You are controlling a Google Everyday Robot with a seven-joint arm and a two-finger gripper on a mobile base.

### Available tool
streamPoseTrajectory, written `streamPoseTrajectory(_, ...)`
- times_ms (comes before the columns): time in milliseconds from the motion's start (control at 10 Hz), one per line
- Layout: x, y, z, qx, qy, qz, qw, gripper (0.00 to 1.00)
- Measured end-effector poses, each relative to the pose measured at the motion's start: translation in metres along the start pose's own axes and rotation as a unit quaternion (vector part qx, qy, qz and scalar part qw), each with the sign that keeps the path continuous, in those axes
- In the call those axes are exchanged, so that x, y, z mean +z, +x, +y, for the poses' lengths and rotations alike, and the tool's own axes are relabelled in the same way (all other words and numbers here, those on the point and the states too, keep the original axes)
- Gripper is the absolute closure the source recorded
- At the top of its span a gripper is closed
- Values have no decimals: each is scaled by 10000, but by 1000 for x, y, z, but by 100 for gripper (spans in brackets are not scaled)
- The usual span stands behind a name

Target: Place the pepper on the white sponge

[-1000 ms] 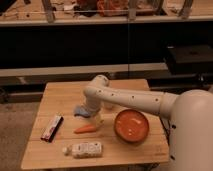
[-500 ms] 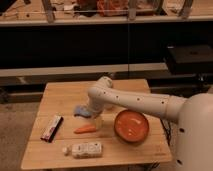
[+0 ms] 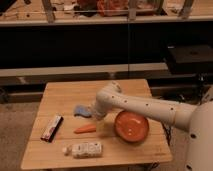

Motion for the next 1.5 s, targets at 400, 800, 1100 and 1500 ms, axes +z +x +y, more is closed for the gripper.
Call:
streamPoseTrajectory(400, 9, 4, 6, 372, 172, -326, 9986, 20)
streamPoseTrajectory(800, 19, 5, 8, 562, 110, -624, 9964, 20)
streamPoseTrajectory(1100, 20, 4, 12, 715, 136, -802, 9941, 20)
streamPoseTrajectory(1500, 26, 7, 16, 1021, 67, -885, 9908, 20)
